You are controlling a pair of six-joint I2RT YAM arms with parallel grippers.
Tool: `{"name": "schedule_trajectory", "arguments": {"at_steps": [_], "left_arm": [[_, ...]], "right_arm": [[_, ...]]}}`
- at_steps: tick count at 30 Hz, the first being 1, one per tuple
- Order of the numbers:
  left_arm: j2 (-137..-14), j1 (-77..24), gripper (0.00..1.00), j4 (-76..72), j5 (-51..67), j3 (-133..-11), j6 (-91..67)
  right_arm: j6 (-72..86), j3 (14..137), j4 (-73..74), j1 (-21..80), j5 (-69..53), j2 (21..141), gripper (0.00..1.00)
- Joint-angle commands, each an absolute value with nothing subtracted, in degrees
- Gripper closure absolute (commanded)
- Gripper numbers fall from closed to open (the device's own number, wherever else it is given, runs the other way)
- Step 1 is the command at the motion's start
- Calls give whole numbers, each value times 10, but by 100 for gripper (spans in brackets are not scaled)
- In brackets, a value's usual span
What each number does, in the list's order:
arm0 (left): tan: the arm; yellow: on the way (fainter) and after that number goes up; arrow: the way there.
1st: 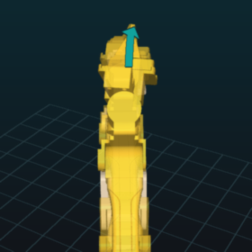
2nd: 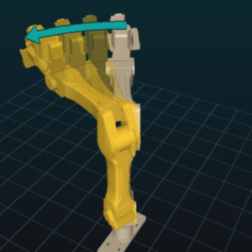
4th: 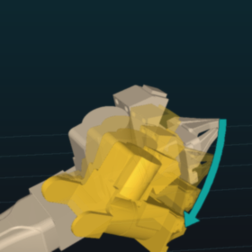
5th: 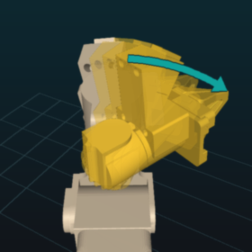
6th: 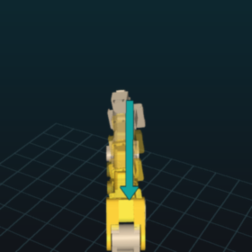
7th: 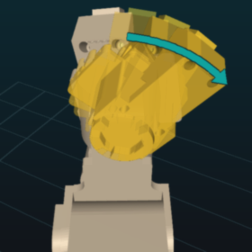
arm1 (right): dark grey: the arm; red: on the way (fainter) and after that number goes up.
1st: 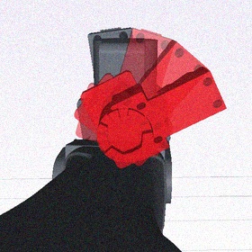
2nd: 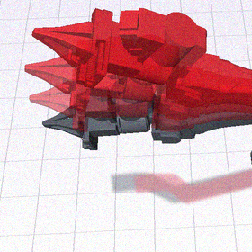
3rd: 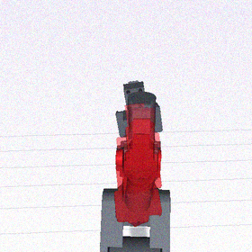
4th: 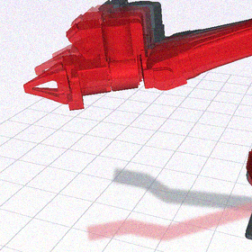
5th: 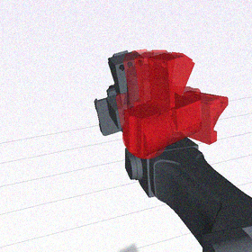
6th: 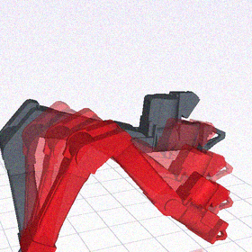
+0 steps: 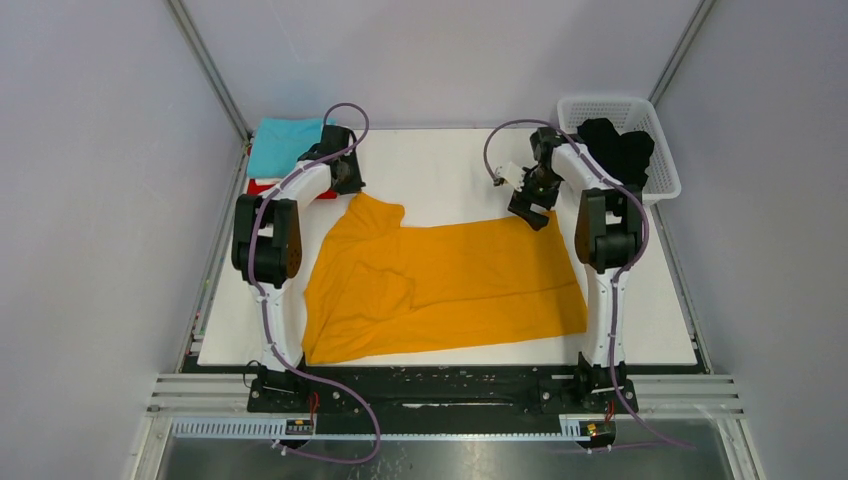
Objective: Fold and stack the t-shirts
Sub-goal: Grab the side of the flattened tshirt furthest away from the robot with both arms
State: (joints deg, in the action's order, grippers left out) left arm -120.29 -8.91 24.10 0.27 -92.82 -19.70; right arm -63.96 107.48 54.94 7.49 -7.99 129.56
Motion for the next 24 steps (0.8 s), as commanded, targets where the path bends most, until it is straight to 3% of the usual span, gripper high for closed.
{"name": "schedule_trajectory", "arguments": {"at_steps": [1,13,18,20,24], "left_arm": [[-1169,-87,100,210,4,-924,-190],[-1170,-87,100,208,-17,-923,-184],[-1169,-87,100,208,-18,-924,-182],[-1167,-87,100,206,-16,-922,-182],[-1161,-87,100,201,-5,-922,-181]], "right_arm": [[-661,1139,612,63,-58,1319,5],[-653,1197,680,50,-69,1386,18],[-652,1222,699,49,-89,1399,29],[-646,1234,694,49,-92,1402,49],[-640,1251,682,49,-114,1397,77]]}}
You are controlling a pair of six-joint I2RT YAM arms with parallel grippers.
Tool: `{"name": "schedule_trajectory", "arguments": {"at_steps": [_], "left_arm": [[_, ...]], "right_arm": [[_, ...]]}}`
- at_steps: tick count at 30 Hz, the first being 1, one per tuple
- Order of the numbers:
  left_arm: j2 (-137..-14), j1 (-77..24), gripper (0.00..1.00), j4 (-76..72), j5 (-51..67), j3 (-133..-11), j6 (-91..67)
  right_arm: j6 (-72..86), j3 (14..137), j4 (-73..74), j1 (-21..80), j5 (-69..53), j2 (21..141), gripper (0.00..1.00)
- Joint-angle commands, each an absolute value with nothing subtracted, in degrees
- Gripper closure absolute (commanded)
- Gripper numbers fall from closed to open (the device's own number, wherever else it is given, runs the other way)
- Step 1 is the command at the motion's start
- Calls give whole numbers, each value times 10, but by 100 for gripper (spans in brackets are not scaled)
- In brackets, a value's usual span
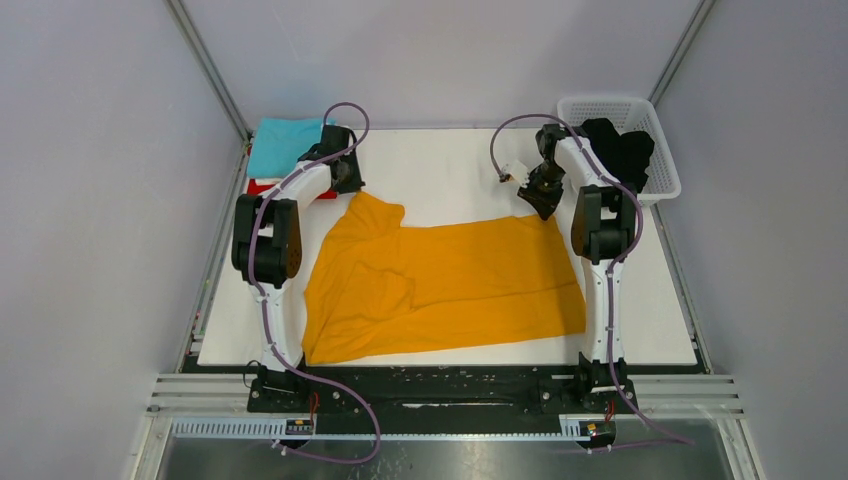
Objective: Fold and stack the t-shirts
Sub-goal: Grab the side of the flattened tshirt furthest away from the robot with both arms, then fold the other side of the tshirt into a rectangle
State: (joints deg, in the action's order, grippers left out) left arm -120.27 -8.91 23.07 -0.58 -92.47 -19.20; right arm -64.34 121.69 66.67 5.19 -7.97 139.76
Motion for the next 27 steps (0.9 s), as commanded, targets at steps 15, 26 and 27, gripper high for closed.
{"name": "schedule_trajectory", "arguments": {"at_steps": [15,26,27], "left_arm": [[-1041,-112,100,152,-22,-806,-220],[-911,-199,100,136,-75,-681,-219],[-894,-207,100,135,-85,-665,-219]], "right_arm": [[-631,972,467,88,-48,1172,100],[-549,709,362,134,-29,982,100],[-542,690,351,138,-23,968,100]]}}
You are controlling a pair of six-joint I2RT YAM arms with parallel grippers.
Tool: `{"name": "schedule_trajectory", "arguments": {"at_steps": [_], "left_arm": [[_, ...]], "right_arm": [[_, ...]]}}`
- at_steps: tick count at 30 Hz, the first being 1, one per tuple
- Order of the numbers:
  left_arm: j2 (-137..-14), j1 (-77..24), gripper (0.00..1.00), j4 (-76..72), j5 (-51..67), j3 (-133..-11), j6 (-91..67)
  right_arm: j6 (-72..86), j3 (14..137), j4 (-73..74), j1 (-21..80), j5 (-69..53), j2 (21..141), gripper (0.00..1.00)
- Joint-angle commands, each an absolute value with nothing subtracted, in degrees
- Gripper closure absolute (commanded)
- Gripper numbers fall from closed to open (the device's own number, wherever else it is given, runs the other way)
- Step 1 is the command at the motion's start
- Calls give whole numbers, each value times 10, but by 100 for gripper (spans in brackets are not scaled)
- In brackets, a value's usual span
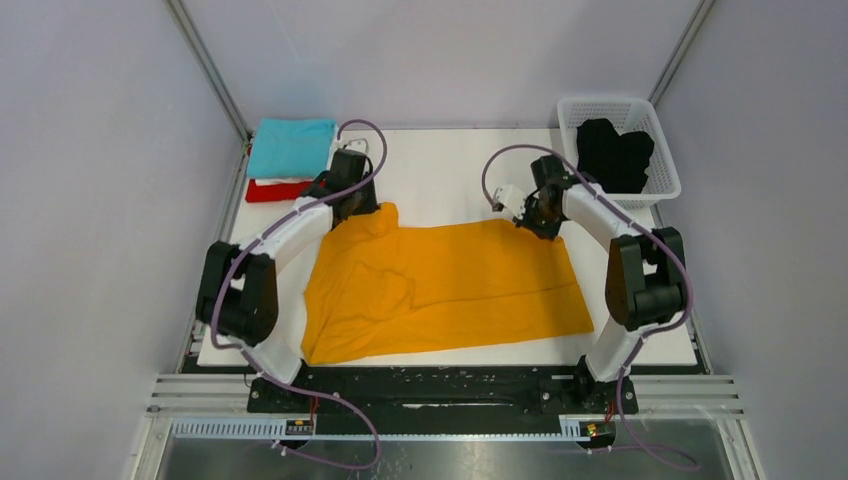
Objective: Fold and stack the t-shirts
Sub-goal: Fold the other side of the tshirt into a rectangle
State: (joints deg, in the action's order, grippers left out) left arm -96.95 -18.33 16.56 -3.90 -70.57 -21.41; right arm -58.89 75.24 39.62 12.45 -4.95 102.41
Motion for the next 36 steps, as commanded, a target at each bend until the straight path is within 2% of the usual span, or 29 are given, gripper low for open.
{"name": "schedule_trajectory", "arguments": {"at_steps": [1,8,12,17,23,36], "left_arm": [[-875,-215,100,132,-95,-645,-222],[-744,-270,100,114,-142,-504,-273],[-657,-292,100,120,-175,-425,-310],[-538,-308,100,133,-205,-356,-354],[-457,-318,100,178,-221,-319,-380],[-346,-351,100,309,-257,-324,-421]], "right_arm": [[-536,677,343,140,-22,958,100],[-514,621,343,151,-42,896,100],[-510,567,337,152,35,858,100],[-469,568,353,151,114,837,100],[-442,553,361,152,155,814,100],[-400,566,426,165,183,773,100]]}}
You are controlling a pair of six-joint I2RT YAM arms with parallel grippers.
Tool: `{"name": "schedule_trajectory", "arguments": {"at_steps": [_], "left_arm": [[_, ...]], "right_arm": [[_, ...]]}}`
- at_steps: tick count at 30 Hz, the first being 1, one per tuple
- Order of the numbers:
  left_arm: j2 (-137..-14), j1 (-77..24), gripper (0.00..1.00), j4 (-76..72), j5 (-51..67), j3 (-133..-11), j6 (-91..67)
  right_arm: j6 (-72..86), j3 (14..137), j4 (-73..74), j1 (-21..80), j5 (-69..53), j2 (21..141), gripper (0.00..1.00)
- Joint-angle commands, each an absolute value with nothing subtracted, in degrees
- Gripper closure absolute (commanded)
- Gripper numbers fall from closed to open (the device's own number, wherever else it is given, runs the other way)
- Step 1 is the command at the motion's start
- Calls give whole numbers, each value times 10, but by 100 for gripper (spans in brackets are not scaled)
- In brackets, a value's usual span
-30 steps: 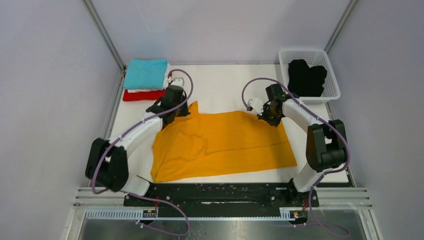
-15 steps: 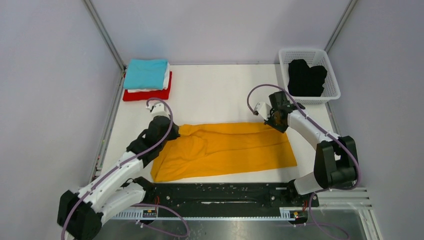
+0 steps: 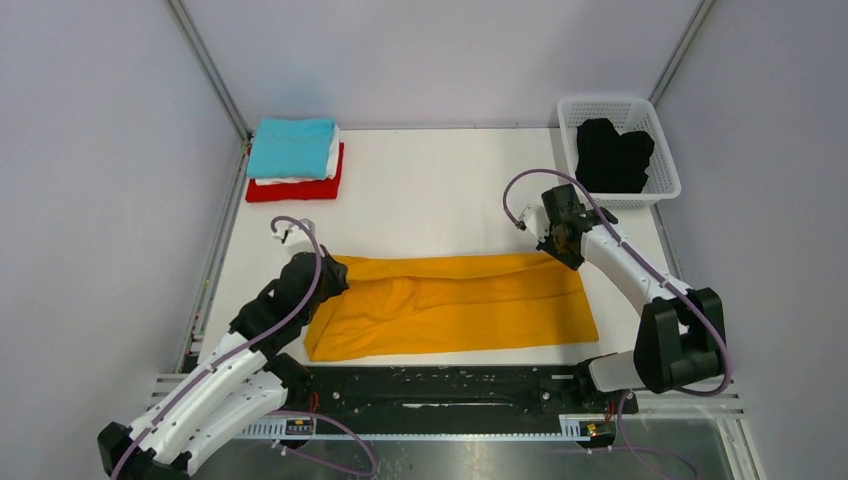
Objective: Fold and stack the t-shirts
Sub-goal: Fold the other side of the tshirt into a rectangle
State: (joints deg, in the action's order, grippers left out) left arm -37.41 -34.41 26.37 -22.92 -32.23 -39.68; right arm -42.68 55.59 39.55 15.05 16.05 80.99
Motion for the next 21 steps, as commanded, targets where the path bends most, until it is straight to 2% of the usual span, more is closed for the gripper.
{"name": "schedule_trajectory", "arguments": {"at_steps": [1,16,20,21], "left_arm": [[-339,-353,100,316,-255,-320,-429],[-247,-381,100,415,-210,-233,-550],[-252,-382,100,415,-197,-209,-567],[-255,-382,97,415,-192,-207,-568]], "right_arm": [[-395,563,428,168,182,769,100],[-345,506,430,185,210,784,100],[-319,482,417,187,199,786,95],[-312,474,412,187,205,786,88]]}}
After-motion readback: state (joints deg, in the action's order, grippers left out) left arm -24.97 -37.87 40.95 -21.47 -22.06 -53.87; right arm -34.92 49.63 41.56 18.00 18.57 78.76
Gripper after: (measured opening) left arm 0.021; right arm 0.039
